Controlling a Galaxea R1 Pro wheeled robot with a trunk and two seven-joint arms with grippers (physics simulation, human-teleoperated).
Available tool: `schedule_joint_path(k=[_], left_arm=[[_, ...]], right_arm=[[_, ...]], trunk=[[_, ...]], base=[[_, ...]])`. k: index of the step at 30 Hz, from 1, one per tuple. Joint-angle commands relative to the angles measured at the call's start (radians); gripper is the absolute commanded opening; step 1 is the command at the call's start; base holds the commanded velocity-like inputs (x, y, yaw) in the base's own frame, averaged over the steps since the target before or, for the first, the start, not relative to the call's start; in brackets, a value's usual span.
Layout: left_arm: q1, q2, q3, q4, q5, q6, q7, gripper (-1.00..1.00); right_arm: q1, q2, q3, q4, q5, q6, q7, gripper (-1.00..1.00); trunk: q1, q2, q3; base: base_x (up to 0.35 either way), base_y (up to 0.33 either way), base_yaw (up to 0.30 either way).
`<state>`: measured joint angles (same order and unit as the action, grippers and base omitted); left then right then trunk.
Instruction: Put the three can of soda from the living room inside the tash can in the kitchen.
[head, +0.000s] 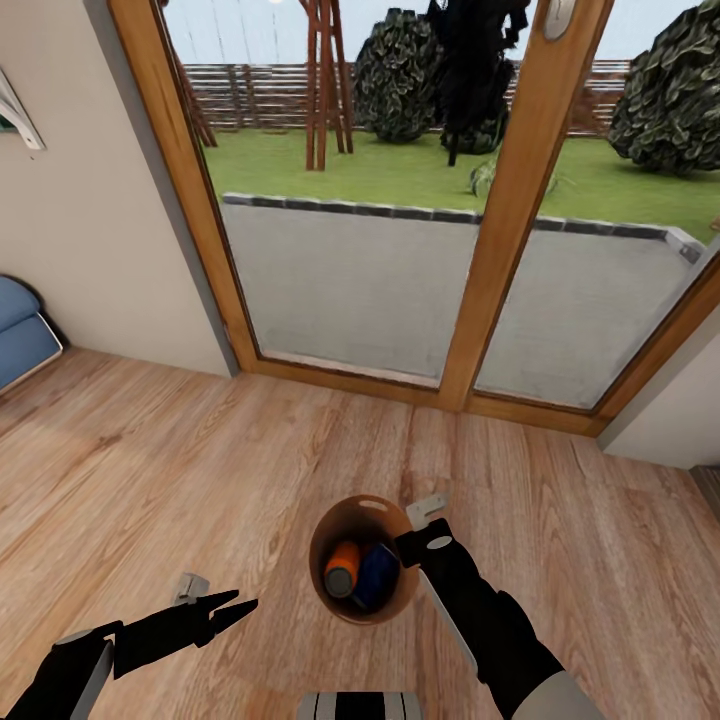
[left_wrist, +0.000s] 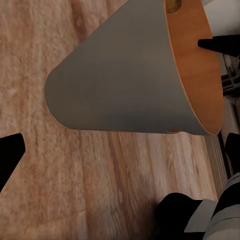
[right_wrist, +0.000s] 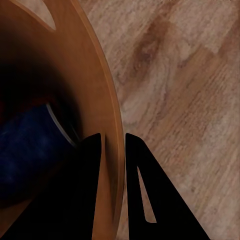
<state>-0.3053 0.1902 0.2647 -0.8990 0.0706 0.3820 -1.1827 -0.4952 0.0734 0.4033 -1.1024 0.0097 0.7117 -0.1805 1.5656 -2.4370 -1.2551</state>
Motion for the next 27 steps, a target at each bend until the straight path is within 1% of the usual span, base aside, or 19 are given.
schedule_joint_path(k=[1,6,12,15,23,24,27], left_arm=[[0.0,0.0,0.0,0.0,0.0,0.0,0.0,1.0],[0.0,0.0,0.0,0.0,0.0,0.0,0.0,1.0],[0.0,0.0,0.0,0.0,0.0,0.0,0.0,1.0],[0.0,0.0,0.0,0.0,0.0,0.0,0.0,1.0],[0.0,0.0,0.0,0.0,0.0,0.0,0.0,1.0],[0.0,0.0,0.0,0.0,0.0,0.0,0.0,1.0],[0.0,0.0,0.0,0.0,0.0,0.0,0.0,1.0]], right_arm=[[0.0,0.0,0.0,-0.001,-0.007,-0.002,0.006,-1.0],[0.0,0.0,0.0,-0.001,-0.007,-0.002,0.006,-1.0],[0.0,0.0,0.0,-0.001,-0.007,-0.002,0.006,-1.0],[0.0,0.0,0.0,-0.001,-0.007,-0.002,0.005,-1.0],[0.0,0.0,-0.001,-0.001,-0.007,-0.002,0.005,-1.0],[0.0,0.0,0.0,-0.001,-0.007,-0.002,0.005,-1.0],[0.0,0.0,0.0,-0.001,-0.007,-0.002,0.005,-1.0]], trunk=[[0.0,0.0,0.0],[0.019,-0.035,-0.016],[0.019,-0.035,-0.016],[0.031,-0.056,-0.025],[0.031,-0.056,-0.025],[0.034,-0.063,-0.028],[0.036,-0.064,-0.04]], base=[[0.0,0.0,0.0],[0.0,0.0,0.0],[0.0,0.0,0.0],[0.0,0.0,0.0],[0.0,0.0,0.0],[0.0,0.0,0.0],[0.0,0.0,0.0]])
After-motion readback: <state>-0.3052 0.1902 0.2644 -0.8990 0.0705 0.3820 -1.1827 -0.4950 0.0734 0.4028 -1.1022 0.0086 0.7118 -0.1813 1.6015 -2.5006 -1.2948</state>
